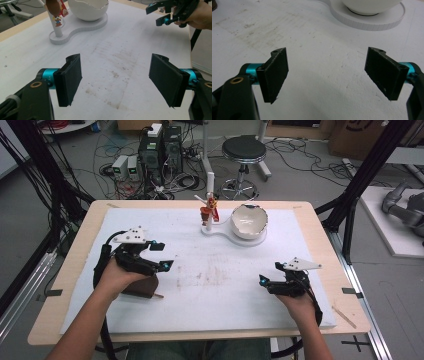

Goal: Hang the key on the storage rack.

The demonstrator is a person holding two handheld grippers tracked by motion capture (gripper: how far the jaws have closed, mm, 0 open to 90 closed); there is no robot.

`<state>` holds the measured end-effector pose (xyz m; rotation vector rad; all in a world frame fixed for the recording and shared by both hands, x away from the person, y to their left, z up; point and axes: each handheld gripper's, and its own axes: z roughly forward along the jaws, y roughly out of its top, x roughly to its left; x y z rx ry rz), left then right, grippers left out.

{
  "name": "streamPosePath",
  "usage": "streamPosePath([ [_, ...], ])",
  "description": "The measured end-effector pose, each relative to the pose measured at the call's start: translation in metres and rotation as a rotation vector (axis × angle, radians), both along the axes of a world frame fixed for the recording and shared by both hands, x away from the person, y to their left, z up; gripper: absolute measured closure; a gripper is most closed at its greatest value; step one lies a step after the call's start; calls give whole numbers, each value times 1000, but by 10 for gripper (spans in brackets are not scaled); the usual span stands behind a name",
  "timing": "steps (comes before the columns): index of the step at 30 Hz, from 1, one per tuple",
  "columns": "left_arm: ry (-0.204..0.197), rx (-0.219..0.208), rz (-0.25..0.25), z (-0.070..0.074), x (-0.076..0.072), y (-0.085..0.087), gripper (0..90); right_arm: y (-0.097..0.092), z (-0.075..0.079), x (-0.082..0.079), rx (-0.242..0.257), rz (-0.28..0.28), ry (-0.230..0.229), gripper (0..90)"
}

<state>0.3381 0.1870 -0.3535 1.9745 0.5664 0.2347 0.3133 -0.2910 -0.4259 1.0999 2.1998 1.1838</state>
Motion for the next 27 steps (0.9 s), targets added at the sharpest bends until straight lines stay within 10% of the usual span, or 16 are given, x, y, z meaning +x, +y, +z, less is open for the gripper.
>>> streamPosePath([
  [27,-7,-15,41,-29,-20,25,217,-5,-3,3,6,-24,1,192],
])
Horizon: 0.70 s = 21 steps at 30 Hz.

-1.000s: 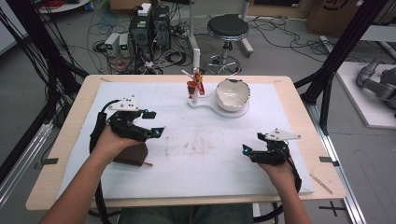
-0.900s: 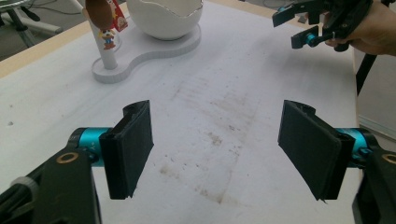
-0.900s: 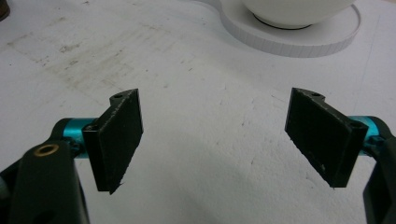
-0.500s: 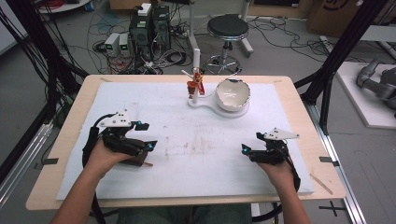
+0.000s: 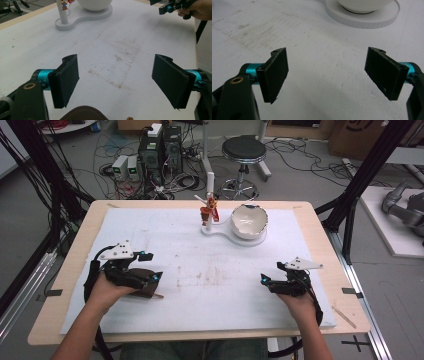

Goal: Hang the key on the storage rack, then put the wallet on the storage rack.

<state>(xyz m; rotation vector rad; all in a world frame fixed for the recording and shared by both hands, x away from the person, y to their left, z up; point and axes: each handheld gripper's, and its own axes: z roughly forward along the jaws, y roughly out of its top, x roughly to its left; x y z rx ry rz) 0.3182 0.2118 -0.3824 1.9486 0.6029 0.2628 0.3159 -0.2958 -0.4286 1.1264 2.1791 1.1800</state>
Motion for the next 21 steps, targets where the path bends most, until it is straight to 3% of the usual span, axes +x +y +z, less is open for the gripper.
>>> streamPosePath([
  [3,12,-13,-17,0,0,-1,217,0,0,0,-2,-4,2,193],
  [10,10,-16,-3,0,0,0,216,1,-1,2,-4,2,5,192],
  [17,4,-12,14,0,-2,7,217,1,1,1,0,11,-5,193],
  [21,1,8,27,-2,-5,15,216,11,3,4,7,35,-12,193],
])
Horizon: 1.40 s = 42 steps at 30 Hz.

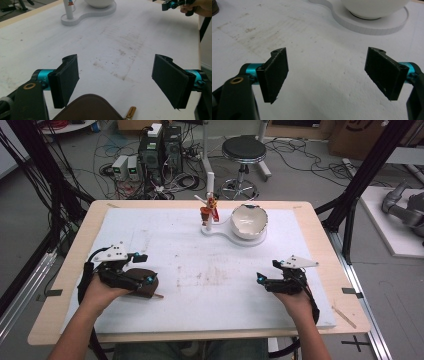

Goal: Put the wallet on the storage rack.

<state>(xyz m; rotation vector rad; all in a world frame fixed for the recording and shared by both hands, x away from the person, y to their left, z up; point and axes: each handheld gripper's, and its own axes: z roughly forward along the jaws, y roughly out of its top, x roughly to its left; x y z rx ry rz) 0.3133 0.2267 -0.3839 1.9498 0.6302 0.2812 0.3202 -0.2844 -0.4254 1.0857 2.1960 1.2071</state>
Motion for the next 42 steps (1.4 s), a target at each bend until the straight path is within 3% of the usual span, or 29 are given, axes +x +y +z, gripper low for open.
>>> streamPosePath([
  [11,-1,-38,79,-4,-19,38,217,33,5,12,15,78,-15,192],
  [18,-4,-53,132,-8,-32,66,217,71,7,20,1,167,-11,192],
  [25,-9,-48,160,-10,-37,78,217,97,9,20,18,229,-11,190],
  [30,-7,-49,185,-11,-40,87,216,124,7,18,-2,292,-4,181],
  [37,-9,-49,195,-13,-44,93,217,146,6,14,-8,340,-6,181],
  [42,-12,-51,192,-15,-45,93,216,178,1,9,-15,417,8,181],
])
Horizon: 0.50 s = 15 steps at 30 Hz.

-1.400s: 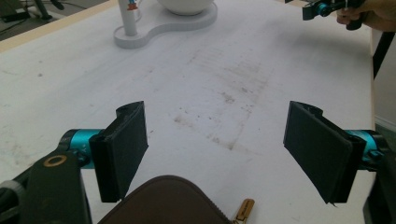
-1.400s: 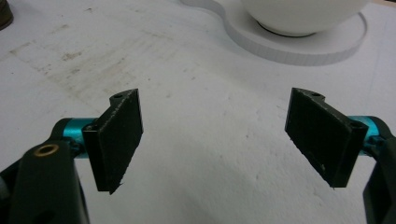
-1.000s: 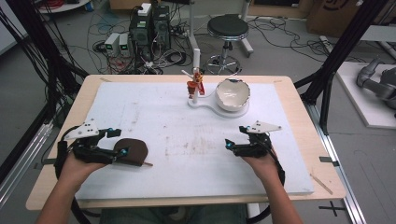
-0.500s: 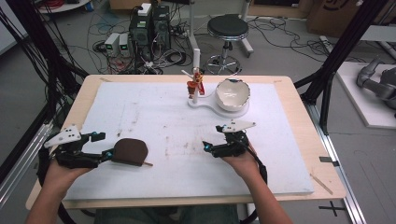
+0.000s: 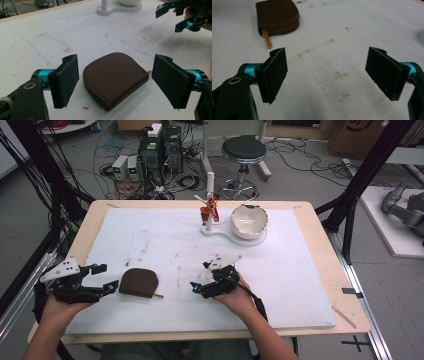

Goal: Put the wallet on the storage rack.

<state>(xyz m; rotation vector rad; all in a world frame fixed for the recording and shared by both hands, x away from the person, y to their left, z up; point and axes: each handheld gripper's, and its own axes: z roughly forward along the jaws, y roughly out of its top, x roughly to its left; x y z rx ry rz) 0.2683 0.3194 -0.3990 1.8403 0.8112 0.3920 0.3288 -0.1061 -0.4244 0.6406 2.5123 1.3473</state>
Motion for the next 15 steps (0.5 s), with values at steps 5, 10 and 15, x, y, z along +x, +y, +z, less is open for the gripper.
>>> streamPosePath([
  [5,0,5,4,-1,0,1,217,21,-3,-1,13,39,26,181],
  [10,4,2,9,-1,1,3,217,47,-8,-2,-7,83,16,181],
  [15,2,-1,9,-1,1,3,216,63,-13,-5,-33,118,19,182],
])
